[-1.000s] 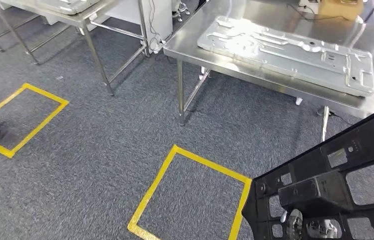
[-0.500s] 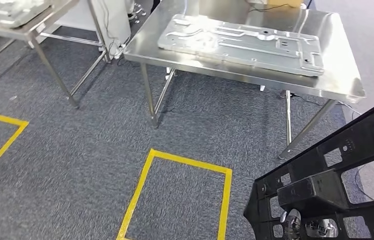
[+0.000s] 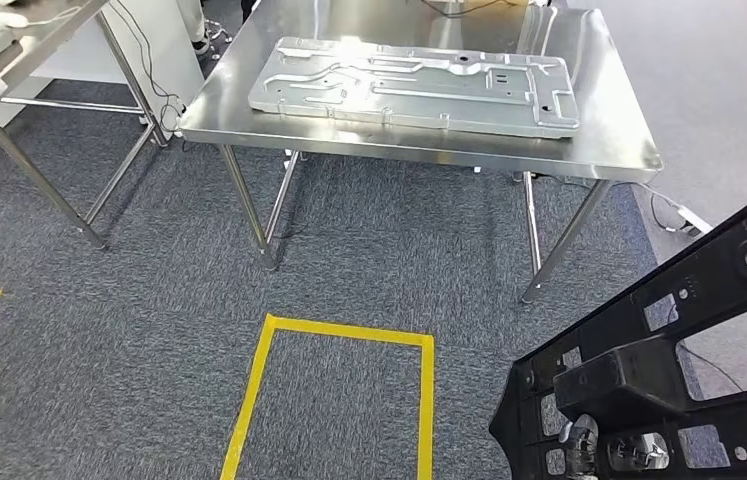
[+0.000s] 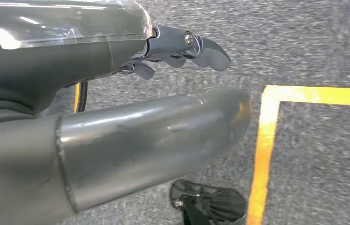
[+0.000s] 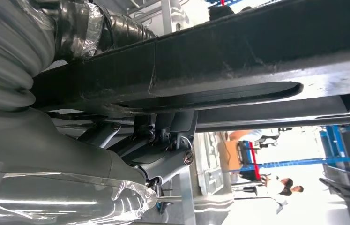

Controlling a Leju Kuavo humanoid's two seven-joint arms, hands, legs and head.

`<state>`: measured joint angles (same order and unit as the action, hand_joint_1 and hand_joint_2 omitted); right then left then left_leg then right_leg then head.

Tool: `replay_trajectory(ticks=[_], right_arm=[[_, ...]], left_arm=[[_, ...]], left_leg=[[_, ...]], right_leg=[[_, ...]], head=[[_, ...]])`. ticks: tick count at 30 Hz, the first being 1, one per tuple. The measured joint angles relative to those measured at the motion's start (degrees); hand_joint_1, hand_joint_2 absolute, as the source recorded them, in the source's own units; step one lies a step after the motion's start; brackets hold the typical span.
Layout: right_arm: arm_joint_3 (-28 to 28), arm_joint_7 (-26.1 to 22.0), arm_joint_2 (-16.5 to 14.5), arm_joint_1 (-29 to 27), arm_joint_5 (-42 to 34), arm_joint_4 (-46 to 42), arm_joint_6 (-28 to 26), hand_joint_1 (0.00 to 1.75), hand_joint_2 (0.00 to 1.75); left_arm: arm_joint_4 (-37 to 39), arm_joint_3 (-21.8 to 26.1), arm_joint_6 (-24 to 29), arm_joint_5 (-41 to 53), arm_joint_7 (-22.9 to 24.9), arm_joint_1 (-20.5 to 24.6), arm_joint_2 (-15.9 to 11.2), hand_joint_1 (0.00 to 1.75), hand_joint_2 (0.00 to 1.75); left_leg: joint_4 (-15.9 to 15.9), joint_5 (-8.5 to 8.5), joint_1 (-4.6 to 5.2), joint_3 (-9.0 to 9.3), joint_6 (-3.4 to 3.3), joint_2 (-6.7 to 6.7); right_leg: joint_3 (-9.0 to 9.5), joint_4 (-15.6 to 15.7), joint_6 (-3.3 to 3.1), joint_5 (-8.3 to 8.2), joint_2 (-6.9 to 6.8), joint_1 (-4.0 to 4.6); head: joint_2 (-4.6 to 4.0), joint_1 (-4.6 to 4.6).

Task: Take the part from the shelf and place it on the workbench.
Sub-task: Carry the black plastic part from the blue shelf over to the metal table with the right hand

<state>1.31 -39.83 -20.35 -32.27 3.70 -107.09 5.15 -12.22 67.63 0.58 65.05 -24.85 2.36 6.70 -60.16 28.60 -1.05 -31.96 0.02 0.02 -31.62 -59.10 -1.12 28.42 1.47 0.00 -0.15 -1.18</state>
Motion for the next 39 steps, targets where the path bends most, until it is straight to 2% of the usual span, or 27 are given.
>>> replay_trajectory(ticks=[2,5,7,9,10,11,12,13,14,15,16,19,21,22,24,25,26,27,29,30,31,32,35,36,37,39], right_arm=[[0.2,0.0,0.0,0.0,0.4,0.1,-0.1,1.75,1.75],[0.3,0.1,0.0,0.0,0.7,0.2,-0.4,1.75,1.75],[0.3,0.1,0.0,0.1,1.0,0.3,-0.6,1.75,1.75],[0.3,0.2,0.0,0.2,1.3,0.5,-1.1,1.75,1.75],[0.3,0.2,0.0,0.2,1.5,0.6,-1.3,1.75,1.75],[0.4,0.2,0.0,0.2,1.6,0.8,-1.4,1.75,1.75],[0.4,0.2,0.0,0.2,1.7,0.8,-1.5,1.75,1.75],[0.4,0.2,0.0,0.2,1.8,0.9,-1.5,1.75,1.75],[0.5,0.2,0.0,0.2,1.9,1.0,-1.5,1.75,1.75],[0.6,0.3,0.0,0.3,2.0,1.1,-1.6,1.75,1.75],[0.7,0.3,0.0,0.3,2.2,1.1,-1.7,1.75,1.75],[0.9,0.3,0.0,0.2,2.4,1.2,-2.0,1.75,1.75],[1.2,0.3,0.0,0.2,2.5,1.2,-2.0,1.75,1.75],[1.3,0.3,0.0,0.2,2.5,1.2,-2.0,1.75,1.75],[1.6,0.3,0.0,0.3,2.5,1.3,-2.1,1.75,1.75],[1.6,0.3,0.0,0.3,2.6,1.5,-2.1,1.75,1.75],[1.7,0.4,0.0,0.3,2.6,1.6,-2.2,1.75,1.75],[1.8,0.4,0.0,0.3,2.6,1.8,-2.3,1.75,1.75],[2.0,0.5,0.0,0.3,2.6,2.0,-2.4,1.75,1.75],[2.1,0.5,0.0,0.3,2.7,2.1,-2.4,1.75,1.75],[2.2,0.5,0.0,0.3,2.7,2.1,-2.5,1.75,1.75],[2.2,0.5,0.0,0.3,2.7,2.2,-2.5,1.75,1.75],[2.4,0.5,0.1,0.3,2.7,2.2,-2.7,1.75,1.75],[2.5,0.5,0.1,0.3,2.6,2.3,-2.9,1.75,1.75],[2.6,0.6,0.1,0.4,2.6,2.3,-3.3,1.75,1.75],[2.7,0.7,0.2,0.4,2.5,2.3,-4.2,1.75,1.75]], left_arm=[[0.0,0.0,0.0,0.0,0.1,0.1,0.0,0.00,0.00],[0.0,0.1,0.0,0.1,0.2,0.0,0.0,0.00,0.00],[0.0,0.1,0.0,0.1,0.3,0.1,0.1,0.00,0.00],[0.0,0.2,0.0,0.1,0.3,0.1,0.1,0.00,0.00],[0.0,0.4,0.0,0.1,0.3,0.1,0.1,0.00,0.00],[0.0,0.5,-0.1,0.2,0.2,0.1,0.1,0.00,0.00],[0.0,0.7,-0.2,0.2,0.2,0.1,0.1,0.00,0.00],[0.0,0.7,-0.4,0.3,0.1,0.1,0.1,0.00,0.00],[0.0,0.8,-0.5,0.4,0.0,0.1,0.1,0.00,0.00],[0.0,0.9,-0.6,0.5,0.0,0.1,0.1,0.00,0.00],[0.0,0.9,-0.6,0.6,0.0,0.1,0.1,0.00,0.00],[0.0,1.0,-0.6,0.6,0.0,0.3,0.1,0.00,0.00],[0.0,1.0,-0.6,0.7,0.0,0.3,0.1,0.00,0.00],[0.0,1.0,-0.6,0.7,0.0,0.4,0.1,0.00,0.00],[0.0,1.0,-0.6,0.7,0.0,0.3,0.1,0.00,0.00],[0.0,1.0,-0.6,0.7,0.0,0.2,0.0,0.00,0.00],[0.0,1.1,-0.6,0.7,0.1,0.1,0.0,0.00,0.00],[0.0,1.1,-0.6,0.6,0.2,0.1,0.0,0.00,0.00],[0.0,1.1,-0.5,0.6,0.3,0.1,0.0,0.00,0.00],[0.0,1.1,-0.5,0.6,0.3,0.1,0.0,0.00,0.00],[0.0,1.1,-0.5,0.6,0.3,0.1,0.0,0.00,0.00],[0.0,1.1,-0.5,0.6,0.4,0.2,-0.1,0.00,0.00],[0.0,1.1,-0.4,0.7,0.4,0.1,0.0,0.00,0.00],[0.0,1.1,-0.4,0.7,0.4,0.1,0.0,0.00,0.00],[0.0,1.2,-0.3,0.8,0.4,0.1,0.0,0.00,0.00],[0.0,1.2,-0.1,0.9,0.5,0.1,0.0,0.00,0.00]], left_leg=[[1.3,0.07,0.37,0.40,-0.44,0.13],[2.0,-0.34,0.01,0.65,-1.36,0.04],[2.4,-0.55,-0.22,0.84,-1.81,-0.17],[2.4,-0.41,-0.18,0.89,-2.02,-0.37],[2.4,-0.28,-0.17,0.99,-2.03,-0.45],[2.4,-0.10,-0.17,1.18,-1.97,-0.49],[2.4,0.13,-0.19,1.48,-1.86,-0.50],[2.4,0.40,-0.20,1.85,-1.68,-0.50],[2.4,0.69,-0.15,2.16,-1.43,-0.52],[2.3,0.94,-0.07,2.36,-1.15,-0.52],[2.3,1.11,-0.01,2.41,-0.85,-0.55],[2.4,1.43,-0.05,2.61,0.07,-0.70],[0.1,2.92,-0.13,1.83,0.53,-0.63],[-2.8,4.38,-0.18,0.42,0.66,-0.55],[-10.6,7.39,-0.16,-3.83,0.84,-0.49],[-13.4,7.79,-0.16,-5.62,0.87,-0.48],[-14.2,7.04,-0.16,-6.52,0.84,-0.48],[-12.7,5.18,-0.15,-6.34,0.72,-0.48],[-5.6,0.62,0.01,-3.52,0.06,-0.39],[-2.2,-0.60,0.19,-2.06,-0.35,-0.34],[0.0,-1.03,0.40,-1.05,-0.71,-0.32],[0.9,-0.73,0.59,-0.68,-1.02,-0.32],[2.1,-0.63,0.41,0.13,-1.73,-0.28],[2.4,-0.63,0.24,0.64,-1.99,-0.26],[2.6,-0.60,0.11,1.10,-2.23,-0.26],[2.7,-0.26,0.08,1.49,-2.50,-0.31]], right_leg=[[-0.05,0.0,0.62,0.16,0.21,0.02],[-0.23,-0.5,1.44,0.79,0.08,-0.04],[-2.41,-5.2,1.96,3.56,-0.46,-0.24],[-6.22,-12.4,2.41,6.67,-0.86,-0.51],[-7.50,-14.6,2.55,7.04,-0.93,-0.64],[-7.83,-14.8,2.63,6.22,-1.02,-0.75],[-7.05,-12.8,2.62,4.38,-1.12,-0.85],[-5.40,-9.1,2.48,2.01,-1.30,-0.90],[-3.67,-5.4,2.25,0.29,-1.50,-0.84],[-2.30,-2.4,2.00,-0.74,-1.62,-0.70],[-1.60,-0.8,1.77,-1.00,-1.70,-0.52],[-1.36,0.0,1.03,-0.60,-1.49,-0.35],[-0.71,0.6,0.28,-0.54,-1.44,-0.62],[-0.38,0.8,-0.08,-0.45,-1.48,-0.69],[-0.06,0.8,-0.63,-0.07,-1.48,-0.47],[0.12,0.7,-0.76,0.15,-1.39,-0.34],[0.37,0.7,-0.81,0.40,-1.28,-0.25],[0.74,0.6,-0.78,0.70,-1.15,-0.18],[1.67,0.5,-0.58,1.43,-0.98,-0.08],[2.01,0.5,-0.35,1.79,-0.92,0.02],[2.21,0.5,-0.05,2.04,-0.90,0.06],[2.37,0.5,0.31,2.06,-0.90,0.08],[2.50,-0.5,1.30,2.00,-0.94,0.09],[1.95,-1.8,1.55,2.68,-0.99,0.04],[0.74,-4.2,1.85,3.93,-1.04,-0.10],[-3.35,-11.0,2.50,6.95,-1.13,-0.48]], head=[[0.00,-0.01],[0.00,-0.03],[0.00,-0.09],[0.00,-0.11],[0.00,-0.11],[0.00,-0.11],[0.00,-0.11],[0.00,-0.11],[0.00,-0.12],[0.00,-0.11],[0.00,-0.11],[0.00,-0.05],[0.00,-0.03],[0.00,0.00],[0.00,0.01],[0.00,0.02],[0.00,0.02],[0.00,0.02],[0.00,0.02],[0.00,0.01],[0.00,0.01],[0.00,0.03],[0.00,0.03],[0.00,0.00],[0.00,-0.02],[0.00,-0.05]])
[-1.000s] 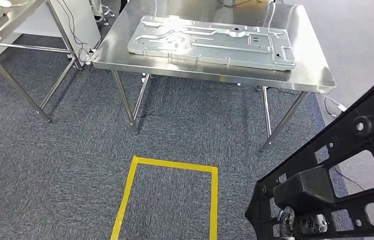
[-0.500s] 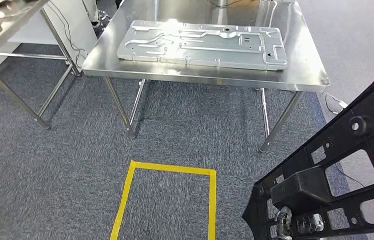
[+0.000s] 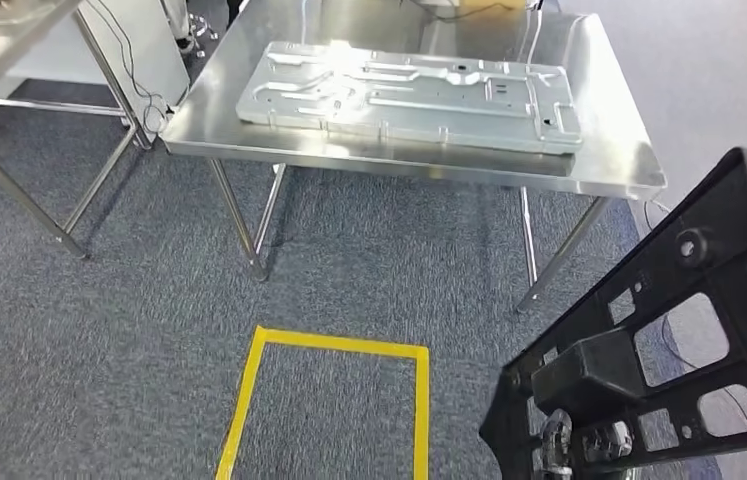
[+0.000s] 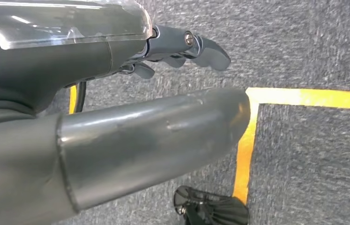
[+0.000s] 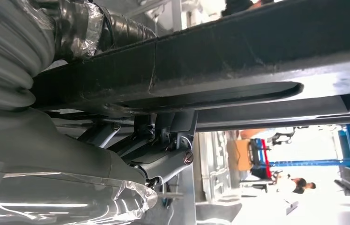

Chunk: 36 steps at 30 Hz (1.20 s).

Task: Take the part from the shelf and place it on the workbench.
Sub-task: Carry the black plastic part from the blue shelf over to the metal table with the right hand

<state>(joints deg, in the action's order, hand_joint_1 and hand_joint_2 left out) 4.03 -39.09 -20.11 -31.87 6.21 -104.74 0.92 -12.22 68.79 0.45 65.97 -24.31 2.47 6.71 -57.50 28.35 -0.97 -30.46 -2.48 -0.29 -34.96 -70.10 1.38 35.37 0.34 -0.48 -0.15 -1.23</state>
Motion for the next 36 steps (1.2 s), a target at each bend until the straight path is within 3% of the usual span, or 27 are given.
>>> replay_trajectory(ticks=[1,2,3,5,6,8,10,12,14,16,17,18,19,21,23,24,27,29,32,33,34,36], right_arm=[[0.1,0.1,0.1,0.0,0.0,0.1,-0.5,1.75,1.75],[0.2,0.2,0.2,-0.1,0.0,0.2,-0.9,1.75,1.75],[0.3,0.3,0.3,-0.1,-0.1,0.2,-1.2,1.75,1.75],[0.5,0.4,0.5,-0.1,-0.1,0.2,-1.6,1.75,1.75],[0.6,0.4,0.7,-0.1,-0.2,0.3,-1.8,1.75,1.75],[0.8,0.5,0.9,-0.1,-0.1,0.4,-2.4,1.75,1.75],[1.0,1.0,1.0,-0.2,0.2,0.5,-3.3,1.75,1.75],[1.3,1.8,1.1,-0.3,0.9,0.6,-4.6,1.75,1.75],[1.8,2.5,1.1,-0.2,1.7,0.8,-5.8,1.75,1.75],[2.2,2.9,1.3,-0.1,2.3,1.1,-6.5,1.75,1.75],[2.3,3.1,1.3,-0.1,2.4,1.3,-6.7,1.75,1.75],[2.4,3.1,1.4,-0.1,2.5,1.5,-6.8,1.75,1.75],[2.5,3.2,1.4,-0.1,2.5,1.6,-6.9,1.75,1.75],[2.7,3.2,1.5,-0.1,2.1,1.7,-7.0,1.75,1.75],[2.9,3.3,1.6,0.0,1.3,1.9,-7.0,1.75,1.75],[3.0,3.3,1.6,0.0,1.1,2.0,-7.0,1.75,1.75],[3.3,3.3,1.9,0.0,0.9,2.2,-7.0,1.75,1.75],[3.4,3.3,2.1,0.2,0.9,2.2,-7.0,1.75,1.75],[3.4,3.4,2.4,0.1,0.9,2.4,-7.0,1.75,1.75],[3.4,3.4,2.5,0.1,0.8,2.5,-7.0,1.75,1.75],[3.4,3.4,2.6,0.1,0.8,2.6,-7.1,1.75,1.75],[3.5,3.4,2.8,0.1,0.8,2.6,-7.2,1.75,1.75]], left_arm=[[0.0,0.0,0.1,0.1,0.1,0.0,0.0,0.00,0.00],[0.0,0.1,0.2,0.2,0.1,-0.1,0.0,0.00,0.00],[0.0,0.1,0.2,0.2,0.2,-0.1,0.0,0.00,0.00],[0.0,0.2,0.2,0.2,0.4,-0.1,0.0,0.00,0.00],[0.0,0.3,0.2,0.2,0.4,-0.1,0.0,0.00,0.00],[0.0,0.3,0.2,0.2,0.5,0.0,0.1,0.00,0.00],[0.0,0.4,0.2,0.3,0.6,0.1,0.1,0.00,0.00],[0.0,0.6,0.2,0.4,0.7,0.2,0.1,0.00,0.00],[0.0,0.8,0.2,0.5,0.7,0.3,0.1,0.00,0.00],[0.0,1.1,0.2,0.5,0.8,0.3,0.1,0.00,0.00],[0.0,1.2,0.3,0.5,0.8,0.2,0.0,0.00,0.00],[0.0,1.3,0.3,0.5,0.8,0.1,0.0,0.00,0.00],[0.0,1.3,0.3,0.5,0.8,0.0,0.0,0.00,0.00],[0.0,1.3,0.2,0.7,0.8,-0.1,0.0,0.00,0.00],[0.0,1.3,0.2,0.7,0.9,-0.2,-0.1,0.00,0.00],[0.0,1.4,0.3,0.7,0.9,-0.3,-0.1,0.00,0.00],[0.0,1.4,0.3,0.7,0.9,-0.4,-0.2,0.00,0.00],[0.0,1.4,0.3,0.7,0.9,-0.1,-0.1,0.00,0.00],[0.0,1.4,0.2,0.7,1.0,0.0,-0.1,0.00,0.00],[0.0,1.4,0.2,0.7,1.0,0.0,-0.2,0.00,0.00],[0.0,1.4,0.2,0.7,1.0,-0.1,-0.1,0.00,0.00],[0.0,1.4,0.2,0.8,1.1,-0.1,-0.1,0.00,0.00]], left_leg=[[0.0,0.25,-0.01,0.22,0.01,-0.01],[0.0,0.58,-0.04,0.57,0.10,-0.01],[0.0,0.95,-0.09,1.06,0.25,0.01],[0.0,1.86,-0.22,2.31,0.62,0.05],[-0.1,2.30,-0.24,2.87,0.88,0.06],[-0.1,2.99,-0.20,3.29,1.61,-0.02],[-0.4,3.14,-0.13,3.72,2.45,-0.11],[-2.3,3.79,-0.23,3.74,2.87,-0.10],[-7.5,6.18,-0.34,1.00,2.99,-0.02],[-14.2,8.98,-0.30,-3.59,3.16,0.02],[-15.9,9.33,-0.26,-5.29,3.18,0.03],[-15.7,8.46,-0.23,-6.10,3.10,0.01],[-13.6,6.33,-0.19,-6.00,2.87,-0.01],[-7.1,1.53,0.13,-4.61,2.19,-0.15],[-3.6,0.13,0.67,-3.79,1.51,-0.23],[-3.3,0.50,0.91,-3.74,1.19,-0.22],[-1.9,-0.22,0.55,-2.15,0.22,0.07],[-1.2,-0.03,0.34,-1.06,-0.17,0.20],[-1.1,1.03,0.36,0.00,-0.32,0.46],[-1.1,1.50,0.36,0.56,-0.26,0.57],[-1.1,2.02,0.36,1.29,-0.18,0.69],[-1.0,3.10,0.33,2.77,0.02,0.83]], right_leg=[[-2.12,-2.9,0.31,0.85,-0.02,-0.21],[-3.51,-4.1,0.57,0.63,-0.04,-0.41],[-3.87,-3.3,0.75,-0.83,-0.08,-0.58],[-1.95,3.3,0.79,-6.08,-0.25,-0.80],[-0.91,6.6,0.63,-7.52,-0.40,-0.68],[-0.04,9.7,-0.13,-8.03,-0.65,-0.29],[0.26,10.0,-1.14,-7.71,-0.55,-0.15],[1.35,10.5,-2.11,-7.75,-0.52,-0.30],[2.31,10.7,-2.86,-7.28,-0.75,-0.27],[2.88,10.7,-3.21,-6.59,-0.94,-0.04],[3.30,10.7,-3.26,-6.18,-1.04,0.08],[3.84,10.7,-3.25,-5.72,-1.14,0.19],[4.54,10.7,-3.16,-5.22,-1.23,0.28],[5.86,10.7,-2.84,-4.16,-1.52,0.41],[6.42,10.7,-2.24,-3.40,-1.69,0.46],[6.67,10.6,-1.88,-3.33,-1.70,0.48],[6.76,8.8,-1.02,-3.38,-1.37,0.45],[3.92,3.9,-0.48,-2.08,-0.88,0.20],[-2.33,-3.9,0.18,1.45,-0.63,-0.08],[-3.30,-4.0,0.24,1.16,-0.62,-0.14],[-3.32,-2.1,0.17,-0.47,-0.61,-0.17],[-1.73,4.3,-0.34,-5.68,-0.55,-0.07]], head=[[0.00,0.00],[0.00,0.01],[0.00,-0.01],[0.00,-0.02],[0.00,-0.02],[0.00,-0.05],[0.00,-0.07],[0.00,-0.06],[0.00,-0.02],[0.00,0.04],[0.00,0.04],[0.00,0.05],[0.00,0.05],[0.00,0.03],[0.00,0.08],[0.00,0.11],[0.00,0.13],[0.00,0.09],[0.00,0.09],[0.00,0.08],[0.00,0.09],[0.00,0.09]])
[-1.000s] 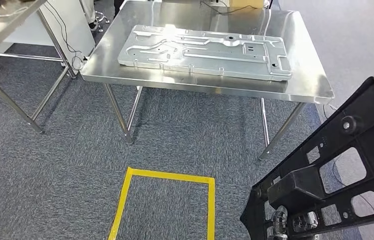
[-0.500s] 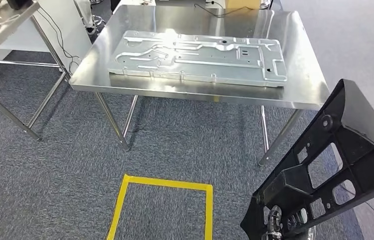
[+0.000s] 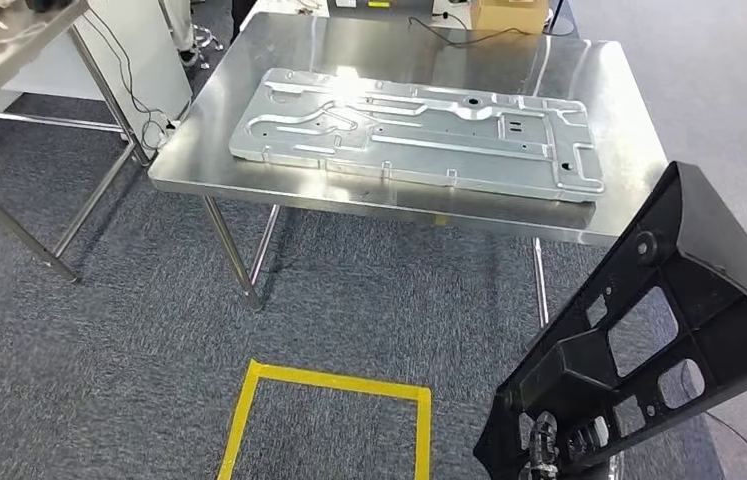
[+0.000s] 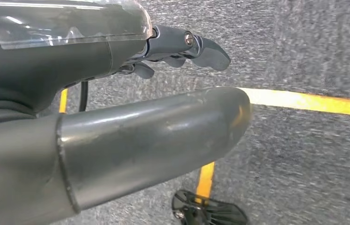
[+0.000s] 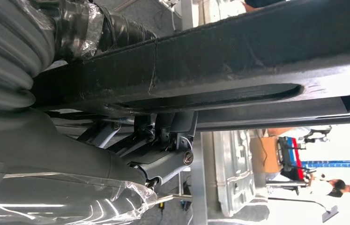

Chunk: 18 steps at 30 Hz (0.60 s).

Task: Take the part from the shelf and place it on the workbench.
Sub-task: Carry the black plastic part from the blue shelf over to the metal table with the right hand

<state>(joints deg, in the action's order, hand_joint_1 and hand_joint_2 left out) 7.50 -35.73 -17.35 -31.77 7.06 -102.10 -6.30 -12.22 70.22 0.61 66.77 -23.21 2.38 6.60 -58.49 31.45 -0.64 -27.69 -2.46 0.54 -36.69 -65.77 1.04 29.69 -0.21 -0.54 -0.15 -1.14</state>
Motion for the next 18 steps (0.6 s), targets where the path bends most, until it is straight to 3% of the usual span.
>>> replay_trajectory(ticks=[2,4,7,9,11,12,13,16,18], right_arm=[[0.0,0.0,0.1,0.0,0.0,0.1,-0.1,1.75,1.75],[0.1,0.1,0.2,-0.2,0.0,0.2,-0.3,1.75,1.75],[0.3,0.1,0.3,-0.3,0.0,0.2,-0.4,1.75,1.75],[0.5,0.1,0.3,-0.2,0.0,0.2,-0.5,1.75,1.75],[0.7,0.1,0.3,-0.2,0.0,0.3,-0.8,1.75,1.75],[0.7,0.1,0.3,-0.2,0.0,0.4,-0.9,1.75,1.75],[0.8,0.1,0.3,-0.2,0.0,0.4,-1.1,1.75,1.75],[1.0,0.2,0.4,-0.2,0.3,0.5,-1.8,1.75,1.75],[1.1,0.6,0.4,0.0,1.5,0.5,-3.3,1.75,1.75]], left_arm=[[0.0,0.0,-0.1,0.0,0.0,0.2,0.1,0.00,0.00],[0.0,0.0,-0.1,0.1,0.0,0.3,0.1,0.00,0.00],[0.0,0.0,-0.1,0.1,0.0,0.3,0.2,0.00,0.00],[0.0,0.0,-0.1,0.1,0.0,0.5,0.2,0.00,0.00],[0.0,0.0,-0.1,0.1,0.0,0.5,0.1,0.00,0.00],[0.0,0.0,-0.1,0.1,0.0,0.4,0.1,0.00,0.00],[0.0,0.1,-0.1,0.1,0.1,0.4,0.1,0.00,0.00],[0.0,0.1,-0.1,0.2,0.1,0.2,0.1,0.00,0.00],[0.0,0.2,-0.2,0.4,0.2,0.1,0.0,0.00,0.00]], left_leg=[[0.3,0.84,-0.06,0.79,0.50,0.10],[0.3,1.05,0.00,1.51,1.26,0.10],[-1.7,1.65,0.03,1.67,2.11,-0.08],[-7.6,4.00,-0.08,-1.54,2.46,-0.17],[-13.7,6.67,-0.12,-6.09,2.85,-0.18],[-14.8,6.84,-0.14,-7.58,3.00,-0.19],[-14.0,5.68,-0.18,-8.22,3.10,-0.21],[-5.0,-1.90,-0.20,-7.03,2.99,-0.47],[-2.2,-3.68,0.09,-6.64,2.23,-0.71]], right_leg=[[0.70,4.1,-0.80,-2.38,0.07,0.52],[0.68,5.0,-1.64,-2.21,0.17,0.87],[2.83,6.2,-2.70,-2.27,0.26,0.39],[4.14,6.7,-3.18,-1.66,0.16,0.25],[5.02,6.8,-3.32,-0.79,0.17,0.25],[5.57,6.8,-3.28,-0.31,0.22,0.23],[6.27,6.8,-3.18,0.23,0.27,0.19],[8.47,6.8,-2.53,2.00,0.29,0.15],[9.06,6.7,-1.82,2.84,0.31,0.29]], head=[[0.00,-0.03],[0.00,-0.06],[0.00,-0.03],[0.00,-0.02],[0.00,-0.01],[0.00,0.01],[0.00,0.01],[0.00,0.02],[0.00,0.07]])
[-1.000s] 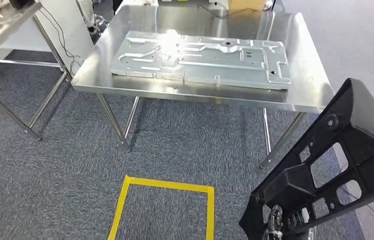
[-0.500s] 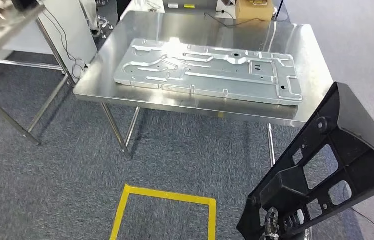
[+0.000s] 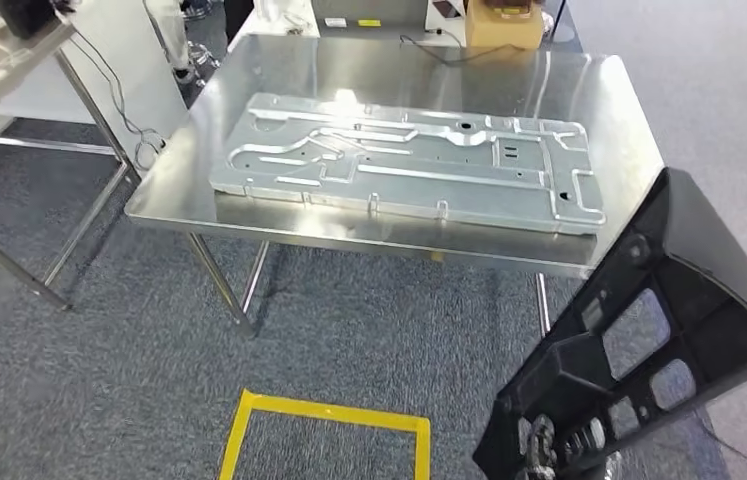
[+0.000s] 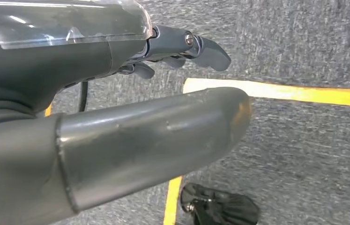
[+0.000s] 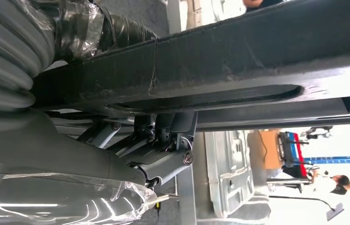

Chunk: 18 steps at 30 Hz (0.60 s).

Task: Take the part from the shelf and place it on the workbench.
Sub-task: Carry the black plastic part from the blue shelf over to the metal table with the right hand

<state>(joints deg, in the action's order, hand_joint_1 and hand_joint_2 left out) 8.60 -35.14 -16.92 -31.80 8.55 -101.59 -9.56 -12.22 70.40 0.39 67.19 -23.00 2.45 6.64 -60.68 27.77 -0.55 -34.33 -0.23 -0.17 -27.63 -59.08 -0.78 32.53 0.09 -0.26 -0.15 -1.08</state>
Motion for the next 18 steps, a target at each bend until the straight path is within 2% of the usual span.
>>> replay_trajectory(ticks=[2,4,6,8,9,10,11,13,14,15,17,18], right_arm=[[0.1,0.7,0.0,0.2,2.0,0.0,-2.3,1.75,1.75],[0.1,2.0,0.0,0.5,5.6,-0.2,-6.0,1.75,1.75],[0.2,4.3,0.1,1.3,11.7,-0.7,-11.8,1.75,1.75],[0.3,7.7,0.3,2.5,19.4,-1.5,-19.1,1.75,1.75],[0.3,9.5,0.5,3.2,23.1,-2.1,-22.3,1.75,1.75],[0.4,11.2,0.8,4.0,26.4,-2.6,-25.0,1.75,1.75],[0.4,12.5,1.0,4.7,29.3,-3.1,-26.8,1.75,1.75],[0.5,14.3,1.3,6.1,35.5,-4.0,-28.7,1.75,1.75],[0.6,15.2,1.3,6.9,39.6,-4.2,-29.2,1.75,1.75],[0.6,16.1,1.4,7.8,44.0,-4.4,-29.5,1.75,1.75],[0.6,17.8,1.6,9.6,51.2,-4.5,-29.9,1.75,1.75],[0.6,18.4,1.6,10.4,53.2,-4.6,-30.0,1.75,1.75]], left_arm=[[0.0,0.0,-0.2,0.3,0.1,-0.1,0.0,0.00,0.00],[0.0,0.0,-0.5,0.6,0.2,-0.1,0.0,0.00,0.00],[0.0,0.0,-0.9,1.3,0.2,0.1,-0.1,0.00,0.00],[0.0,0.0,-1.3,2.0,0.2,0.3,-0.3,0.00,0.00],[0.0,-0.1,-1.5,2.4,0.2,0.4,-0.4,0.00,0.00],[0.0,-0.2,-1.7,2.7,0.2,0.4,-0.5,0.00,0.00],[0.0,-0.3,-1.8,3.0,0.2,0.4,-0.6,0.00,0.00],[0.0,-0.4,-2.0,3.4,0.1,0.5,-0.8,0.00,0.00],[0.0,-0.4,-2.1,3.7,0.0,0.6,-0.8,0.00,0.00],[0.0,-0.5,-2.2,4.0,0.0,0.8,-0.8,0.00,0.00],[0.0,-0.6,-2.5,4.5,0.0,1.0,-0.9,0.00,0.00],[0.0,-0.6,-2.6,4.6,0.0,1.1,-0.9,0.00,0.00]], left_leg=[[0.2,0.25,0.07,0.32,-0.95,0.07],[0.9,0.27,-0.14,1.36,-1.57,0.25],[1.4,0.59,-0.23,2.49,-2.10,0.32],[1.5,1.25,-0.20,3.23,-2.38,0.37],[1.5,1.68,-0.18,3.71,-2.39,0.43],[1.5,2.17,-0.15,4.35,-2.35,0.48],[1.5,2.70,-0.12,5.14,-2.31,0.53],[1.6,3.79,-0.09,6.58,-2.17,0.58],[1.7,4.23,-0.07,7.02,-2.01,0.65],[1.9,4.58,-0.09,7.17,-1.74,0.68],[1.9,4.49,-0.04,7.71,-0.98,0.68],[1.8,4.45,-0.04,8.00,-0.64,0.61]], right_leg=[[0.39,-0.2,0.66,0.28,0.03,0.13],[0.04,-2.0,1.14,0.47,-0.02,0.02],[-3.08,-7.5,1.62,1.90,-0.06,-0.13],[-8.03,-14.1,1.99,4.57,-0.07,-0.16],[-9.96,-15.9,2.05,5.29,-0.07,-0.15],[-11.08,-16.0,1.99,5.00,-0.07,-0.13],[-11.25,-14.3,1.80,3.38,-0.06,-0.09],[-9.98,-7.7,0.99,-2.42,-0.02,0.20],[-9.51,-4.9,0.52,-4.42,-0.01,0.49],[-9.28,-3.2,0.03,-5.79,0.04,0.80],[-9.07,-1.8,-0.76,-6.02,0.20,1.13],[-8.41,-1.3,-1.06,-6.31,0.29,0.96]], head=[[0.00,0.05],[0.00,0.01],[0.00,-0.04],[0.00,-0.04],[0.00,-0.04],[0.00,-0.04],[0.00,-0.04],[0.00,-0.02],[0.00,-0.02],[0.00,-0.01],[0.00,0.00],[0.00,0.01]])
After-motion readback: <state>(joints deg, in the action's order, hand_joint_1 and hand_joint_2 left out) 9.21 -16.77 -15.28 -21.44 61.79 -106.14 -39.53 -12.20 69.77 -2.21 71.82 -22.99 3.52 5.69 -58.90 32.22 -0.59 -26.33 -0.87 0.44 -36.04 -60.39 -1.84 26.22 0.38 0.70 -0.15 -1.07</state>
